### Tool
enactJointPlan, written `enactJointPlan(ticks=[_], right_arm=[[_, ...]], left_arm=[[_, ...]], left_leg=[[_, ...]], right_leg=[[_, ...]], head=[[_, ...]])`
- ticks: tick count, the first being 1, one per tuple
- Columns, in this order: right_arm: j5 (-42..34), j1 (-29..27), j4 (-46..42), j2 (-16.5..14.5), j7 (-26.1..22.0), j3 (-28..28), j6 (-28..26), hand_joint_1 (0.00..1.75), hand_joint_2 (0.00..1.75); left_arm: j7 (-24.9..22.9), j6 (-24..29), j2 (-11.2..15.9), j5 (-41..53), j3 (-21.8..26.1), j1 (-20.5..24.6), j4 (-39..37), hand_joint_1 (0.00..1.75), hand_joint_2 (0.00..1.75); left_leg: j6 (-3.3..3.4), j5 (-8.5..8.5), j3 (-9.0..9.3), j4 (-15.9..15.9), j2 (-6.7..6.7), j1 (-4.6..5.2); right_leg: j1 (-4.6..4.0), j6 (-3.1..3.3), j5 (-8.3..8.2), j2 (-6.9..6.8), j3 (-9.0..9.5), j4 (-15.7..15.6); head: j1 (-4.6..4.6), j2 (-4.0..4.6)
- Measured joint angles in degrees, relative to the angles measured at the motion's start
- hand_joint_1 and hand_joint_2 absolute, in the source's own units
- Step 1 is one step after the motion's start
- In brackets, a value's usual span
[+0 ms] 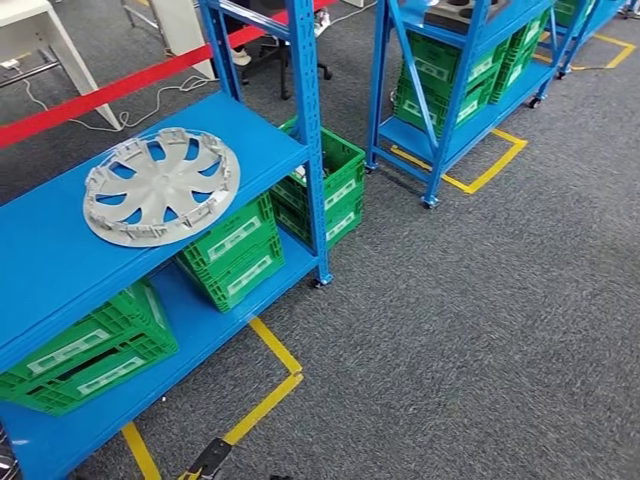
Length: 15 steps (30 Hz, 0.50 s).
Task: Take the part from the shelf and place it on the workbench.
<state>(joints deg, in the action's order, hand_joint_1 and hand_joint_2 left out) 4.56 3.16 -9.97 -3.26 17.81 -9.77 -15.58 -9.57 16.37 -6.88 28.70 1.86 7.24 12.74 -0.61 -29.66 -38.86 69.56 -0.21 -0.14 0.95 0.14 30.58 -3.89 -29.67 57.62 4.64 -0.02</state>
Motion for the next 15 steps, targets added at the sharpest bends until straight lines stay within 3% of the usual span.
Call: enactJointPlan(ticks=[2, 4, 6, 8, 10, 12, 13, 14, 15], right_arm=[[0.0, 0.1, 0.0, 0.0, 0.0, 0.0, 0.0, 0.00, 0.00], [0.0, 0.2, 0.0, 0.0, 0.0, 0.0, 0.0, 0.00, 0.00], [0.0, 0.3, 0.0, 0.0, 0.0, 0.0, 0.0, 0.00, 0.00], [0.0, 0.5, -0.1, 0.0, 0.1, 0.0, 0.0, 0.00, 0.00], [0.1, 0.5, -0.1, 0.0, 0.0, 0.0, 0.0, 0.00, 0.00], [0.0, 0.3, -0.1, 0.0, 0.0, 0.0, -0.1, 0.00, 0.00], [0.0, 0.3, -0.1, 0.0, 0.1, 0.0, -0.1, 0.00, 0.00], [0.1, 0.2, -0.1, 0.0, 0.1, 0.0, -0.1, 0.00, 0.00], [0.1, 0.1, -0.1, 0.0, 0.1, 0.0, -0.1, 0.00, 0.00]], left_arm=[[0.0, 0.0, 0.0, 0.0, 0.0, 0.1, 0.0, 0.00, 0.00], [0.0, 0.0, 0.1, 0.1, 0.0, 0.3, 0.0, 0.00, 0.00], [0.0, 0.0, 0.1, 0.1, 0.0, 0.1, 0.0, 0.00, 0.00], [0.0, 0.0, 0.1, 0.1, 0.0, 0.0, 0.0, 0.00, 0.00], [0.0, 0.0, 0.0, 0.1, 0.0, 0.2, 0.0, 0.00, 0.00], [0.0, 0.0, -0.1, 0.1, 0.0, 0.3, 0.0, 0.00, 0.00], [0.0, 0.0, -0.2, 0.1, 0.0, 0.2, 0.0, 0.00, 0.00], [0.0, 0.0, -0.2, 0.1, 0.0, 0.2, 0.0, 0.00, 0.00], [0.0, 0.0, -0.2, 0.1, 0.0, 0.1, 0.0, 0.00, 0.00]], left_leg=[[0.78, 2.91, 3.87, -7.7, -2.66, 0.62], [1.43, 3.17, 5.29, -10.9, -4.23, 1.26], [1.97, 3.22, 5.30, -11.4, -3.08, 1.26], [2.63, 3.54, 5.66, -12.0, -1.72, 0.88], [3.11, 3.71, 5.83, -12.4, -0.33, 0.61], [3.28, 3.67, 5.82, -12.4, 1.27, 0.58], [3.28, 3.63, 5.87, -12.4, 2.14, 0.55], [3.22, 3.59, 5.96, -12.3, 3.05, 0.50], [3.09, 3.50, 6.08, -12.2, 3.95, 0.42]], right_leg=[[-0.22, -0.35, 0.47, -1.32, 0.52, 0.0], [-0.46, -0.94, 0.84, -2.59, 0.83, -0.2], [-0.51, -1.61, 1.09, -3.51, 1.26, -0.4], [-0.29, -2.14, 2.28, -1.19, 0.93, 0.7], [-0.08, -2.41, 5.33, 2.45, -1.94, 6.5], [-0.06, -2.61, 7.98, 3.67, -6.15, 14.1], [-0.04, -2.69, 7.84, 3.79, -7.48, 15.8], [0.03, -2.78, 6.46, 3.86, -7.73, 15.2], [0.16, -2.87, 4.14, 4.18, -6.90, 12.5]], head=[[0.00, 0.00], [-0.04, 0.00], [-0.06, 0.00], [-0.27, 0.00], [-0.55, 0.00], [-0.61, 0.00], [-0.60, 0.00], [-0.60, 0.00], [-0.58, 0.00]])
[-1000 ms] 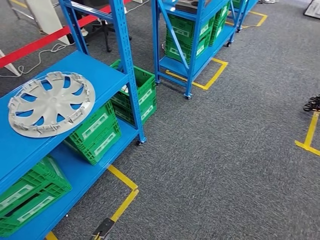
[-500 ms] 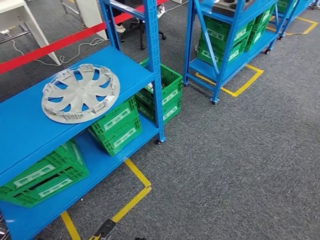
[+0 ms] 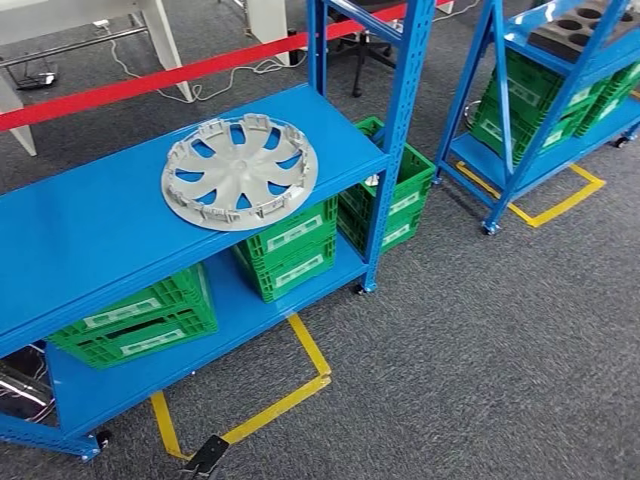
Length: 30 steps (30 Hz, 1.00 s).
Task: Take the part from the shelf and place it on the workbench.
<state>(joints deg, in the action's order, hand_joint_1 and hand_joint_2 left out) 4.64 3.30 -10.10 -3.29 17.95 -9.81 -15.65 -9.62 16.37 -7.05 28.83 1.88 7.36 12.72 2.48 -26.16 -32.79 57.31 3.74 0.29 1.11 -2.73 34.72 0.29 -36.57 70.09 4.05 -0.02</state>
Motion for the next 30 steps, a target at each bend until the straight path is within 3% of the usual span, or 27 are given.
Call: enactJointPlan(ticks=[1, 3, 4, 6, 7, 9, 10, 11, 13, 14, 15, 17, 19, 20, 22, 24, 26, 28, 29, 30], right_arm=[[0.0, 0.0, 0.0, 0.0, 0.0, 0.0, 0.0, 0.00, 0.00], [0.0, -0.1, 0.0, 0.0, 0.0, 0.0, 0.0, 0.00, 0.00], [0.1, 0.0, 0.0, 0.0, 0.0, 0.0, 0.0, 0.00, 0.00], [0.2, 0.2, 0.0, 0.0, 0.0, 0.0, 0.0, 0.00, 0.00], [0.2, 0.2, 0.0, 0.0, 0.1, 0.0, -0.1, 0.00, 0.00], [0.3, 0.2, 0.0, 0.0, 0.1, 0.0, -0.1, 0.00, 0.00], [0.3, 0.1, 0.0, 0.1, 0.1, 0.0, -0.1, 0.00, 0.00], [0.4, 0.1, 0.0, 0.1, 0.1, 0.0, -0.1, 0.00, 0.00], [0.4, 0.0, 0.0, 0.1, 0.1, 0.0, -0.1, 0.00, 0.00], [0.4, 0.0, 0.0, 0.1, 0.2, 0.0, -0.1, 0.00, 0.00], [0.4, 0.0, 0.0, 0.1, 0.2, 0.0, -0.1, 0.00, 0.00], [0.4, 0.1, 0.0, 0.1, 0.2, 0.0, -0.1, 0.00, 0.00], [0.4, 0.1, 0.0, 0.1, 0.2, 0.0, -0.1, 0.00, 0.00], [0.4, 0.2, 0.0, 0.0, 0.2, 0.0, -0.1, 0.00, 0.00], [0.4, 0.5, 0.0, 0.0, 0.2, 0.0, -0.1, 0.00, 0.00], [0.4, 0.6, -0.1, 0.0, 0.2, 0.0, -0.1, 0.00, 0.00], [0.4, 0.4, -0.1, 0.0, 0.2, 0.0, -0.1, 0.00, 0.00], [0.4, 0.3, -0.1, 0.0, 0.2, 0.0, -0.1, 0.00, 0.00], [0.4, 0.2, -0.1, 0.0, 0.2, 0.0, -0.1, 0.00, 0.00], [0.4, 0.1, -0.1, 0.0, 0.3, 0.0, -0.1, 0.00, 0.00]], left_arm=[[0.0, 0.0, 0.0, 0.0, 0.0, 0.0, 0.0, 0.00, 0.00], [0.0, 0.0, 0.0, 0.0, 0.0, 0.1, 0.0, 0.00, 0.00], [0.0, 0.0, 0.0, 0.0, 0.0, 0.1, 0.0, 0.00, 0.00], [0.0, 0.0, 0.0, 0.0, 0.0, 0.0, 0.0, 0.00, 0.00], [0.0, 0.0, 0.0, 0.0, 0.0, -0.1, 0.0, 0.00, 0.00], [0.0, 0.0, 0.1, 0.0, 0.0, -0.1, -0.1, 0.00, 0.00], [0.0, 0.0, 0.1, 0.0, 0.0, 0.0, -0.1, 0.00, 0.00], [0.0, 0.0, 0.1, 0.0, 0.0, 0.1, -0.1, 0.00, 0.00], [0.0, 0.0, 0.1, 0.0, 0.0, 0.1, -0.1, 0.00, 0.00], [0.0, 0.0, 0.1, 0.0, 0.0, -0.1, -0.1, 0.00, 0.00], [0.0, 0.0, 0.1, 0.0, 0.0, -0.2, -0.1, 0.00, 0.00], [0.0, 0.0, 0.1, 0.0, 0.0, -0.1, -0.1, 0.00, 0.00], [0.0, 0.0, 0.1, 0.0, 0.0, 0.1, -0.1, 0.00, 0.00], [0.0, 0.0, 0.1, 0.0, 0.0, 0.1, -0.1, 0.00, 0.00], [0.0, 0.1, 0.2, 0.0, 0.0, -0.1, -0.1, 0.00, 0.00], [0.0, 0.1, 0.2, -0.1, 0.0, -0.1, -0.1, 0.00, 0.00], [0.0, 0.0, 0.1, 0.0, 0.0, 0.1, -0.1, 0.00, 0.00], [0.0, 0.0, 0.0, 0.0, 0.0, 0.1, -0.1, 0.00, 0.00], [0.0, 0.0, 0.0, 0.0, 0.0, 0.1, -0.1, 0.00, 0.00], [0.0, 0.0, 0.0, 0.0, 0.0, 0.0, -0.1, 0.00, 0.00]], left_leg=[[-0.21, -0.14, 0.07, 0.2, 0.86, -0.09], [-0.87, -0.45, -0.17, 0.7, 2.38, -0.14], [-1.25, -0.47, -0.42, 0.9, 3.03, -0.22], [-1.99, -0.25, -0.81, 1.0, 4.25, -0.47], [-2.33, -0.37, -0.96, 1.1, 3.81, -0.49], [-2.96, -2.06, -2.31, 4.1, 0.72, -0.38], [-3.22, -3.65, -3.83, 7.3, -1.32, -0.38], [-3.45, -5.34, -5.73, 11.2, -2.49, -0.47], [-3.69, -6.82, -8.50, 16.7, -3.07, -0.70], [-3.70, -5.97, -8.46, 16.5, -3.17, -0.77], [-3.60, -4.22, -7.32, 14.2, -3.44, -0.78], [-3.04, -0.71, -3.41, 6.4, -5.95, -0.33], [-2.27, 0.17, -1.22, 1.9, -8.40, 0.39], [-1.96, -0.20, -1.15, 1.5, -8.63, 0.70], [-1.31, -0.03, -1.13, 1.0, -7.17, 0.64], [-0.59, 0.30, -0.88, 0.4, -5.70, 0.29], [-0.12, 0.40, -0.85, 0.2, -4.14, 0.13], [0.04, 0.34, -0.82, 0.2, -2.36, 0.17], [0.05, 0.31, -0.75, 0.3, -1.45, 0.18], [0.00, 0.28, -0.65, 0.3, -0.52, 0.16]], right_leg=[[0.22, -0.10, -2.49, 0.94, 1.44, -4.0], [0.58, -0.09, -4.97, 3.45, 4.25, -10.3], [0.59, 0.08, -5.05, 4.21, 4.98, -11.6], [0.40, 0.73, -4.83, 3.60, 5.50, -11.9], [0.38, 1.14, -4.94, 2.93, 5.67, -12.1], [0.37, 2.00, -5.01, 1.33, 6.12, -12.5], [0.25, 2.34, -4.90, 0.39, 6.31, -12.6], [0.13, 2.58, -4.74, -0.55, 6.45, -12.6], [0.01, 2.76, -4.41, -2.41, 6.71, -12.6], [0.00, 2.74, -4.25, -3.24, 6.90, -12.6], [-0.01, 2.66, -4.07, -4.01, 7.14, -12.6], [-0.11, 2.26, -3.60, -5.41, 7.69, -12.6], [-0.36, 1.60, -3.13, -6.69, 8.05, -12.6], [-0.48, 1.26, -2.99, -7.37, 8.22, -12.7], [-0.46, 0.65, -2.64, -7.99, 8.74, -12.9], [-0.22, 0.25, -1.03, -5.05, 7.95, -10.9], [-0.06, 0.13, 2.26, -1.38, 4.44, -4.1], [-0.07, 0.04, 4.16, -0.44, 0.40, 2.7], [-0.06, 0.01, 3.47, -0.36, -0.49, 3.5], [0.00, -0.01, 1.62, -0.24, -0.27, 1.8]], head=[[-0.02, 0.00], [-0.04, 0.00], [-0.06, 0.00], [-0.03, 0.00], [-0.02, 0.00], [0.29, 0.00], [0.44, 0.00], [0.57, 0.00], [0.56, 0.00], [0.56, 0.00], [0.57, 0.00], [0.57, 0.00], [0.57, 0.00], [0.55, 0.00], [0.49, -0.01], [0.38, -0.01], [0.18, 0.00], [0.08, 0.00], [0.08, 0.00], [0.08, 0.00]])
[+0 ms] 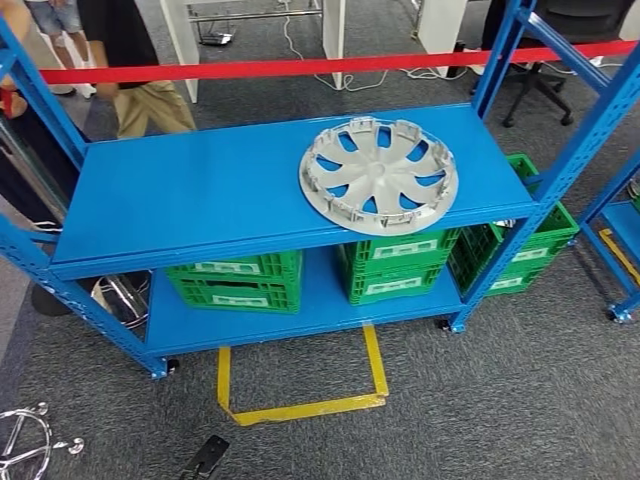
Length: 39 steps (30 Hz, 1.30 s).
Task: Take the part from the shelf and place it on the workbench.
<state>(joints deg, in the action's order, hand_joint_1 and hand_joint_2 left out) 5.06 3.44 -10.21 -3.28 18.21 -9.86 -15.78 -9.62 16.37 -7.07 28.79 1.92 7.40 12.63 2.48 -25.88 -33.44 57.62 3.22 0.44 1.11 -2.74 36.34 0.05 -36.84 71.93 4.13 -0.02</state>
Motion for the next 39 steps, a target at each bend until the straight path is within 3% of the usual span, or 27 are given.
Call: enactJointPlan(ticks=[1, 3, 5, 7, 9, 11, 13, 14, 15, 18, 20, 23, 34, 39], right_arm=[[0.0, 0.0, 0.0, 0.0, 0.0, 0.0, 0.0, 0.00, 0.00], [0.0, 0.0, 0.0, 0.0, 0.0, 0.0, 0.0, 0.00, 0.00], [0.0, 0.1, 0.0, 0.0, 0.0, 0.0, 0.0, 0.00, 0.00], [0.0, 0.2, 0.0, 0.0, 0.0, 0.0, 0.0, 0.00, 0.00], [-0.1, 0.3, 0.0, 0.0, -0.1, 0.0, 0.0, 0.00, 0.00], [-0.2, 0.2, 0.0, 0.0, -0.3, 0.0, 0.0, 0.00, 0.00], [-0.4, 0.0, 0.0, 0.0, -0.3, 0.0, 0.2, 0.00, 0.00], [-0.6, 0.0, 0.0, 0.0, -0.3, 0.0, 0.4, 0.00, 0.00], [-0.7, 0.0, 0.0, 0.0, -0.2, 0.0, 0.7, 0.00, 0.00], [-0.9, 0.2, 0.0, 0.0, 0.2, 0.0, 2.1, 0.00, 0.00], [-0.9, 0.3, 0.0, 0.0, 0.6, 0.0, 2.9, 0.00, 0.00], [-0.9, 0.3, 0.0, 0.0, 1.2, 0.0, 3.3, 0.00, 0.00], [-0.9, 0.3, 0.0, 0.0, 1.7, 0.0, 3.7, 0.00, 0.00], [-0.9, 0.3, 0.0, 0.0, 1.7, 0.0, 3.7, 0.00, 0.00]], left_arm=[[0.0, 0.0, 0.0, 0.0, 0.0, 0.0, 0.0, 0.00, 0.00], [0.0, 0.0, 0.0, 0.0, 0.0, 0.1, 0.0, 0.00, 0.00], [0.0, 0.0, 0.0, 0.1, 0.0, 0.1, 0.0, 0.00, 0.00], [0.0, 0.0, 0.0, 0.1, 0.0, 0.0, 0.0, 0.00, 0.00], [0.0, 0.1, 0.1, 0.1, 0.0, -0.1, 0.0, 0.00, 0.00], [0.0, 0.1, 0.1, 0.1, 0.0, 0.1, 0.0, 0.00, 0.00], [0.0, 0.1, 0.1, 0.2, 0.0, 0.2, 0.0, 0.00, 0.00], [0.0, 0.0, 0.1, 0.2, 0.0, 0.2, 0.0, 0.00, 0.00], [-0.1, 0.0, 0.1, 0.2, 0.0, 0.1, 0.0, 0.00, 0.00], [-0.5, 0.1, 0.1, 0.6, 0.0, 0.2, 0.0, 0.00, 0.00], [-0.8, 0.2, 0.1, 1.0, 0.0, 0.4, 0.0, 0.00, 0.00], [-1.2, 0.8, 0.2, 1.3, 0.0, 0.5, 0.0, 0.00, 0.00], [-1.8, 1.1, 0.5, 1.7, 0.0, 0.7, 0.0, 0.00, 0.00], [-1.8, 1.1, 0.5, 1.7, 0.0, 0.8, 0.0, 0.00, 0.00]], left_leg=[[-0.13, -0.09, 0.10, 0.1, 0.91, -0.05], [-0.64, -0.33, -0.03, 0.6, 2.54, -0.13], [-1.40, -0.31, -0.48, 0.9, 3.83, -0.29], [-2.12, -0.14, -0.75, 0.9, 4.69, -0.52], [-2.68, -1.29, -1.53, 2.6, 2.58, -0.43], [-3.14, -4.48, -4.32, 8.7, -1.02, -0.37], [-3.47, -7.13, -7.68, 15.8, -2.39, -0.59], [-3.55, -7.08, -8.31, 17.2, -2.53, -0.70], [-3.55, -5.92, -7.83, 16.2, -2.56, -0.78], [-3.01, -0.67, -2.37, 5.2, -2.95, -0.68], [-2.71, 0.00, -0.49, 1.1, -3.24, -0.51], [-2.79, -0.14, -0.44, 0.5, -3.12, -0.40], [-2.03, -0.36, -0.31, 0.6, -3.10, -0.21], [-2.03, -0.36, -0.29, 0.6, -3.10, -0.21]], right_leg=[[0.11, 0.00, -2.61, 0.53, 1.21, -3.6], [0.39, 0.13, -5.88, 3.11, 4.08, -10.7], [0.37, 0.58, -6.19, 4.64, 5.44, -13.3], [0.26, 1.31, -6.41, 3.60, 5.82, -13.6], [0.33, 2.11, -6.62, 2.41, 6.17, -14.0], [0.21, 2.65, -6.59, 1.16, 6.45, -14.3], [0.05, 2.86, -6.41, 0.00, 6.60, -14.3], [0.02, 2.88, -6.31, -0.42, 6.70, -14.3], [0.01, 2.85, -6.21, -0.73, 6.84, -14.3], [-0.10, 2.46, -5.77, -1.19, 7.38, -14.2], [-0.34, 2.17, -5.51, -1.29, 7.28, -14.1], [-0.41, 2.27, -5.52, -1.37, 7.21, -14.3], [-0.22, 1.23, -5.81, -1.37, 7.35, -15.1], [-0.22, 1.22, -5.81, -1.37, 7.35, -15.1]], head=[[0.01, 0.00], [0.03, -0.01], [0.06, -0.01], [0.06, -0.01], [0.27, 0.00], [0.53, 0.00], [0.57, 0.00], [0.57, 0.00], [0.58, 0.00], [0.58, 0.00], [0.51, -0.01], [0.38, 0.00], [0.39, 0.00], [0.39, 0.00]])
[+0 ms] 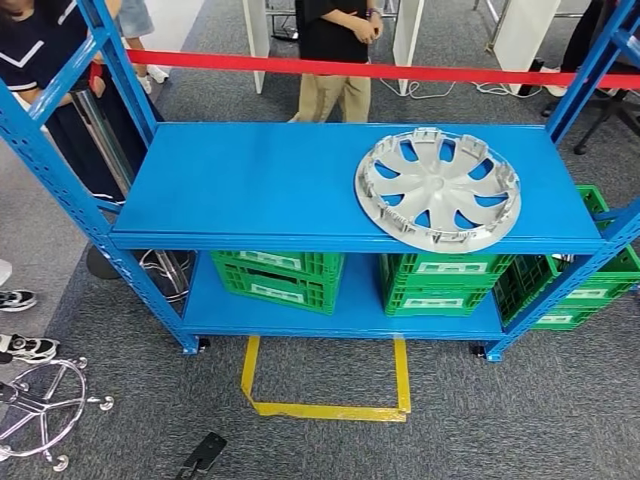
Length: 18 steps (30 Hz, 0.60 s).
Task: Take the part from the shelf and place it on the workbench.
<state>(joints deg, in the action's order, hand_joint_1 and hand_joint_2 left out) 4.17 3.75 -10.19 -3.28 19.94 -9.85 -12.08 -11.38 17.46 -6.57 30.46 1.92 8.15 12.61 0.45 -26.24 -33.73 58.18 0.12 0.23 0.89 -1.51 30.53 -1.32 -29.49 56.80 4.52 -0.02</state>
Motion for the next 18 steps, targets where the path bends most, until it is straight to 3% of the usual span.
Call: enactJointPlan(ticks=[13, 16, 18], right_arm=[[-0.2, -0.1, 0.0, 0.0, 0.4, 0.1, 0.3, 0.00, 0.00], [-0.2, -0.1, 0.0, 0.0, 0.5, 0.2, -0.1, 0.00, 0.00], [-0.2, -0.2, 0.0, 0.0, 0.6, 0.3, -0.7, 0.00, 0.00]], left_arm=[[-0.9, 1.5, 1.3, 2.2, -0.1, 0.2, 0.0, 0.00, 0.00], [-1.8, 5.6, 2.0, 3.9, -0.3, 0.2, 0.0, 0.00, 0.00], [-2.4, 11.0, 2.8, 5.8, -0.6, 0.3, 0.0, 0.00, 0.00]], left_leg=[[0.03, 0.04, 0.08, 0.0, 0.00, -0.10], [0.03, 0.04, 0.09, 0.0, 0.00, -0.14], [0.03, 0.04, 0.11, 0.0, -0.01, -0.14]], right_leg=[[-0.16, 0.01, 0.03, 0.00, 0.37, 0.0], [-0.16, 0.01, 0.04, 0.00, 0.33, 0.0], [-0.16, 0.01, 0.04, 0.00, 0.27, 0.0]], head=[[0.01, 0.00], [0.00, 0.00], [-0.01, 0.00]])
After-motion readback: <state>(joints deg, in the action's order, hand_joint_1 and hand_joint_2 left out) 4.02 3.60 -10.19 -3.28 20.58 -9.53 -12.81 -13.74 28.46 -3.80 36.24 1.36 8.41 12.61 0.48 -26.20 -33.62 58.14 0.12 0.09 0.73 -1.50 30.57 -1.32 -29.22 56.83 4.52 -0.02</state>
